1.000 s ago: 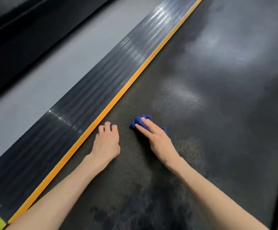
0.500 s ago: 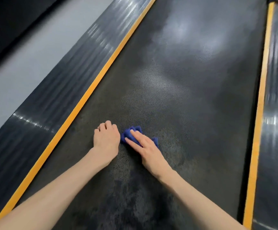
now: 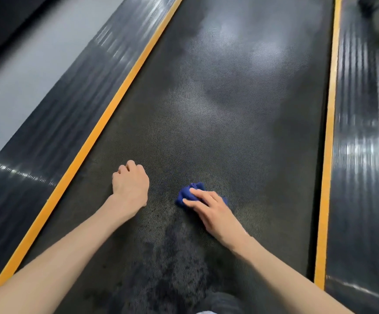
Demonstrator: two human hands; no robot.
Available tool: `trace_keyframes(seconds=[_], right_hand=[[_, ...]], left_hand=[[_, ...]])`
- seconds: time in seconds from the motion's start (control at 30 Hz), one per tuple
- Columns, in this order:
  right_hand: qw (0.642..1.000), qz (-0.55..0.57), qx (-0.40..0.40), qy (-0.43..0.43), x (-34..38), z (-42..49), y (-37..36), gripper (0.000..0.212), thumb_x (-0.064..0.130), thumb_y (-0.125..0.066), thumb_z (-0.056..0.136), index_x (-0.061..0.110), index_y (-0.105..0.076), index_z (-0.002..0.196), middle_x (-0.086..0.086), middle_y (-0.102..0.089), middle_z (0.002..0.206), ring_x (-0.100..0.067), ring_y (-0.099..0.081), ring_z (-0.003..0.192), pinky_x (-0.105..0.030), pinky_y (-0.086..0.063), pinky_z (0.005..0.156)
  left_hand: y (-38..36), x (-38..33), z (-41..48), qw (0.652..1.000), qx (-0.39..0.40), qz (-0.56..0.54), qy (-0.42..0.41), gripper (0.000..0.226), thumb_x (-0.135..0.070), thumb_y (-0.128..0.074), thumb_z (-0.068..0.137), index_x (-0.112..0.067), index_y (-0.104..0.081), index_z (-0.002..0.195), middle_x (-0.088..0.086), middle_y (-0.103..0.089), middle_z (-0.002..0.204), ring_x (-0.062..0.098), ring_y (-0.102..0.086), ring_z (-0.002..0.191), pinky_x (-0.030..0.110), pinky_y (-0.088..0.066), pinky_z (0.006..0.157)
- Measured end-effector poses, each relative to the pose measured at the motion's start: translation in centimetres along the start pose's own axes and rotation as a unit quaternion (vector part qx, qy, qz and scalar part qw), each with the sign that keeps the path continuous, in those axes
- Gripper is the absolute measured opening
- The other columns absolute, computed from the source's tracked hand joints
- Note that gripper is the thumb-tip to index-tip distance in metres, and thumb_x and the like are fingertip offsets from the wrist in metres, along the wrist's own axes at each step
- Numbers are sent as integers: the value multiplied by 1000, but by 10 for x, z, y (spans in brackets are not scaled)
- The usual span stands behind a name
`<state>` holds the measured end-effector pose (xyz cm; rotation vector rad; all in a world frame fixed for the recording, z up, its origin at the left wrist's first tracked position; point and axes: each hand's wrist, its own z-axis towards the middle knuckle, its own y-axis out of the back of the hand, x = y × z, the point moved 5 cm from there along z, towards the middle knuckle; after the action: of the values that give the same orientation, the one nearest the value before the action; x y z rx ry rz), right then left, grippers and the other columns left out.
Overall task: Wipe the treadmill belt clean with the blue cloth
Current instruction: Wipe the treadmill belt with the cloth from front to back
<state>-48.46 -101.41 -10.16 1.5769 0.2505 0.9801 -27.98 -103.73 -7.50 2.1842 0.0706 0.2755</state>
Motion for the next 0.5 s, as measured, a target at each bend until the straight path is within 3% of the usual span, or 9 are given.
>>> trace_keyframes(seconds=[0.07,0.13,0.2,0.27,0.37,0.43,0.5], right_hand=[[1000,-19,3,-10,-24,-3,16,31,34,-45,91,25,-62,115,-1,-55,128,-14,-46,114,-17,-30,102],[991,-39,-60,-117,-69,0,37,32,34,-46,91,23,-63,115,-4,-55,128,-17,-45,117,-11,-21,104],[953,-11,-155,-262,-102,3,47,33,17,-45,86,15,-65,112,-12,-58,123,-30,-51,112,-19,-27,101],[936,12,-171,-307,-85,11,32,32,10,-47,85,13,-65,112,-13,-58,121,-32,-50,110,-25,-29,99],[990,-11,-81,-119,-20,11,2,40,6,-57,79,19,-62,117,-8,-58,123,-20,-44,106,-22,-28,98],[999,-50,-19,0,-13,8,7,46,7,-57,77,23,-60,120,-5,-58,125,-16,-42,103,-23,-29,96],[997,-76,-27,1,-38,18,20,40,12,-53,83,25,-61,120,-3,-57,128,-16,-44,105,-22,-28,97]], left_hand=[[2,1,-1,1000,-1,0,-1,78,-39,-79,69,-3,-38,124,14,-39,128,29,-45,117,36,-44,91],[1,2,-3,1000,-5,-3,-7,77,-40,-78,70,-4,-38,124,14,-39,128,29,-44,118,36,-44,91],[0,3,-5,1000,-10,-8,-12,75,-41,-77,71,-4,-38,124,13,-39,128,29,-43,119,37,-44,92],[-1,4,-6,1000,-13,-15,-14,76,-42,-76,72,-4,-37,125,13,-38,128,29,-42,120,38,-44,92],[0,4,-6,999,-22,-19,-16,76,-43,-75,72,-4,-37,125,12,-38,127,28,-42,119,38,-44,91],[-1,4,-8,999,-26,-21,-17,75,-43,-75,72,-5,-38,125,12,-38,127,28,-42,118,38,-44,90],[-1,6,-9,999,-32,-25,-21,75,-44,-74,73,-6,-37,125,12,-38,128,28,-41,119,38,-44,91]])
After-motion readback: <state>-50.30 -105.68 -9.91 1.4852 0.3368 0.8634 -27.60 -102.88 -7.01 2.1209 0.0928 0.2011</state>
